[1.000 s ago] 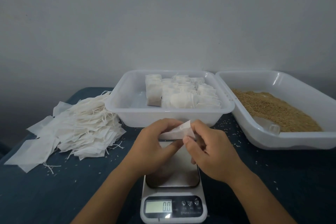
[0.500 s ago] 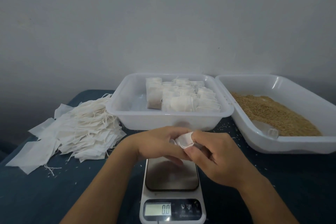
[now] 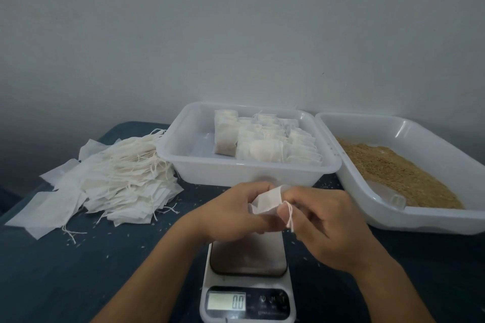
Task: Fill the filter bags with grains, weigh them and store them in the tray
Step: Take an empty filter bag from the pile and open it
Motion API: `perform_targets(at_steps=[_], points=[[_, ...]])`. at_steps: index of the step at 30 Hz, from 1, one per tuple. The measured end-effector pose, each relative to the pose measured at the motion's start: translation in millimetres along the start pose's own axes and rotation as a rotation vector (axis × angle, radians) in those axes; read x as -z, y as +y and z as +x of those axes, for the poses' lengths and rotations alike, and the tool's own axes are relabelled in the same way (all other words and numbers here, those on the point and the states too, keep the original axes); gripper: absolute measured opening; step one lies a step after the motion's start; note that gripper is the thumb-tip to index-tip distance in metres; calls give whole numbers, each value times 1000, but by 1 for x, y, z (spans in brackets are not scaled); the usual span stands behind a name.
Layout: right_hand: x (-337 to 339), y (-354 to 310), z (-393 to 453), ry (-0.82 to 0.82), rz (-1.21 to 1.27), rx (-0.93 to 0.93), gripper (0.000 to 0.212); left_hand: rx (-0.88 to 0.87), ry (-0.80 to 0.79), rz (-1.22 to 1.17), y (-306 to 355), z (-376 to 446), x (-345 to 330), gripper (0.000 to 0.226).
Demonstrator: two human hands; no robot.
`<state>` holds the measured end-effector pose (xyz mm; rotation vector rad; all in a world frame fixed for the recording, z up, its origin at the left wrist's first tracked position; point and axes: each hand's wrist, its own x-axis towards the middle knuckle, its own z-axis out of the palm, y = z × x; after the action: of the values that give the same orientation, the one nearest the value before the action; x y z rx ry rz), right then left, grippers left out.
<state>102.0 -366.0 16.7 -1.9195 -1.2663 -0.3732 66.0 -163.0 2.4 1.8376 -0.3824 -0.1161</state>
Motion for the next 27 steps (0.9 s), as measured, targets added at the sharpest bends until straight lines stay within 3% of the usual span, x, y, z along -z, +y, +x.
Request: perform_targets(at_steps=[5,7,10,12,16,19,27], points=[[9,-12,8,39,-10,-2,30,-68,114,72,-9,1,-1,24],[15,-16,9,159,-65,-13,36,-82,155,64,-11,0,-1,24],[43,-2,9,456,-226,-211,26,-94,236,41,-16,-1,-2,24],[72,20,10,483,-426,-454,19,-115,269,39,-18,0,-2,27],[117,70,8,-24,-651,-957,32,-131,303,52,-19,2,-2,27],[126,86,11,-335,-618,-1080,32,-124,352,70,-21,3,-5,28],[132,102,28,-558,-513,-1183,37,-109,397,56,-23,4,-10,28]])
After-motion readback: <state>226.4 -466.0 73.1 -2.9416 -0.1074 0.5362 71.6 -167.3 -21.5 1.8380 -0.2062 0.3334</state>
